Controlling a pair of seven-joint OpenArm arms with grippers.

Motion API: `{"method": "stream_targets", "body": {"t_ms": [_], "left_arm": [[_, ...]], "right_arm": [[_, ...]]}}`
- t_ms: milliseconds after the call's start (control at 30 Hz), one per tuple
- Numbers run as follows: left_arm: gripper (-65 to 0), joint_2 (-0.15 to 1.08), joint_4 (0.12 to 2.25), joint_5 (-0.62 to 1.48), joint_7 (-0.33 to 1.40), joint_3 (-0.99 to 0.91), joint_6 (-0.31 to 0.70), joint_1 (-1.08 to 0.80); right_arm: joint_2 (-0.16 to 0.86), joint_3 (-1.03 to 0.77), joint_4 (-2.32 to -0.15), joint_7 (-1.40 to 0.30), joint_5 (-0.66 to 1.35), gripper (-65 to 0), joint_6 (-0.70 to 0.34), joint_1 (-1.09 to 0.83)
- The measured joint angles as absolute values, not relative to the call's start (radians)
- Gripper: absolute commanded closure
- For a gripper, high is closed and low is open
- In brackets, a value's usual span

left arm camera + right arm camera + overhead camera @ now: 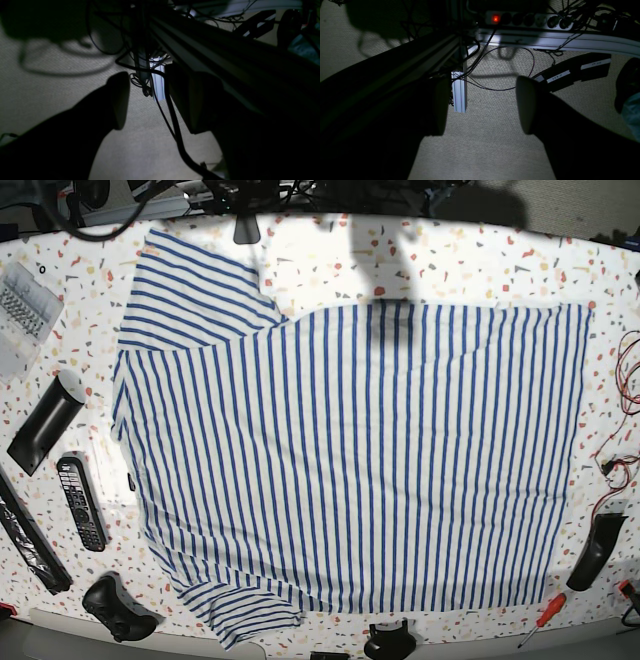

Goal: Layout the t-shirt on the table in an organized manner, then fold the t-shirt properly

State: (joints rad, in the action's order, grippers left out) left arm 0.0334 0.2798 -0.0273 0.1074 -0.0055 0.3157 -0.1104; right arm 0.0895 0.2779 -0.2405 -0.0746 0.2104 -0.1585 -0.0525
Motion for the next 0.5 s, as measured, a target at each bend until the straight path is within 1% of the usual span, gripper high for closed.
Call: {"method": "stream_targets", "body": {"t_ms": [267,500], "left_arm": [[-33.5,0.033,0.303,-0.027,0.104,-0.006,0.318,-0.113],[-33.5,0.033,0.303,-0.027,0.112,-0.006,0.318,-0.113]], "right_arm": [[0.09,0.278,-0.241,-0.075,0.21,-40.4,-0.159,-0.052],[0.112,0.278,-0.241,-0.075,0.21,-40.4,-0.161,-0.052]]}}
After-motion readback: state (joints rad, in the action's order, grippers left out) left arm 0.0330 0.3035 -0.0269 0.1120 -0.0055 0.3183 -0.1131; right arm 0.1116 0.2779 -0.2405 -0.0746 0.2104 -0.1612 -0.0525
